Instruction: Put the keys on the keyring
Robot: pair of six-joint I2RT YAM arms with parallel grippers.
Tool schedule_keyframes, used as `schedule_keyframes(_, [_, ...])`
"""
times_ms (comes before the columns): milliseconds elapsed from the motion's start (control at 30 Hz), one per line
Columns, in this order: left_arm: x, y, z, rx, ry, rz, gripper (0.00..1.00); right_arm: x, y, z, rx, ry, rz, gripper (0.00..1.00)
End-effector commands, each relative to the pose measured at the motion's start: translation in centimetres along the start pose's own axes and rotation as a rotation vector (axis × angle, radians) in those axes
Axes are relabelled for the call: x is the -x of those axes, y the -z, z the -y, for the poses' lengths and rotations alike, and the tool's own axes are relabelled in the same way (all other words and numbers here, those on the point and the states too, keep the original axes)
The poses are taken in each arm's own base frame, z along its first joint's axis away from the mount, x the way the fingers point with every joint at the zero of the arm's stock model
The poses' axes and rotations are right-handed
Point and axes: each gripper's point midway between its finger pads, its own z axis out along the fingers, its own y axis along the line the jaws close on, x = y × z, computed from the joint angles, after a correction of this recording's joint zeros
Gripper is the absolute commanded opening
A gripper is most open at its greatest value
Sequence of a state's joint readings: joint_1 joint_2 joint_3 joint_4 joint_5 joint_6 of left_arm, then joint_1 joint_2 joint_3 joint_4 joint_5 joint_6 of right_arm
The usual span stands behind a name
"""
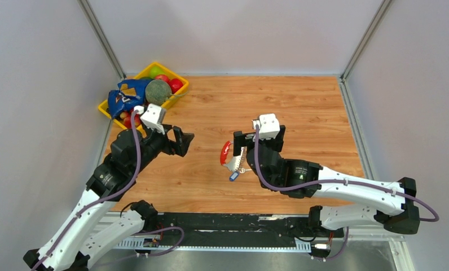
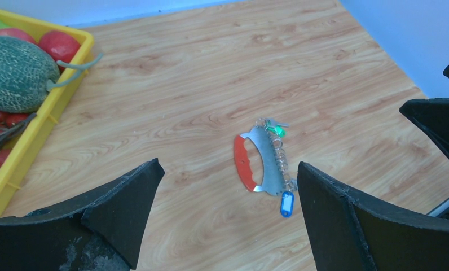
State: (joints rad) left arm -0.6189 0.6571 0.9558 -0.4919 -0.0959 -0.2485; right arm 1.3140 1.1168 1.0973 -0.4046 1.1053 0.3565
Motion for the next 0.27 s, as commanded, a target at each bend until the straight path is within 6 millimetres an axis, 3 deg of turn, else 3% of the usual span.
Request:
schedule_keyframes(0, [1.42, 1.10, -0.49, 0.012, -0.036, 0.075, 1.00, 1.98, 0.09, 0.51, -0.026, 0.036, 0.031, 1.00])
schedule_keyframes(233, [1.88, 1.71, -0.80, 0.021, -0.044, 0.124, 1.00, 1.84, 0.11, 0.89, -0.028, 0.076, 0.033, 1.00])
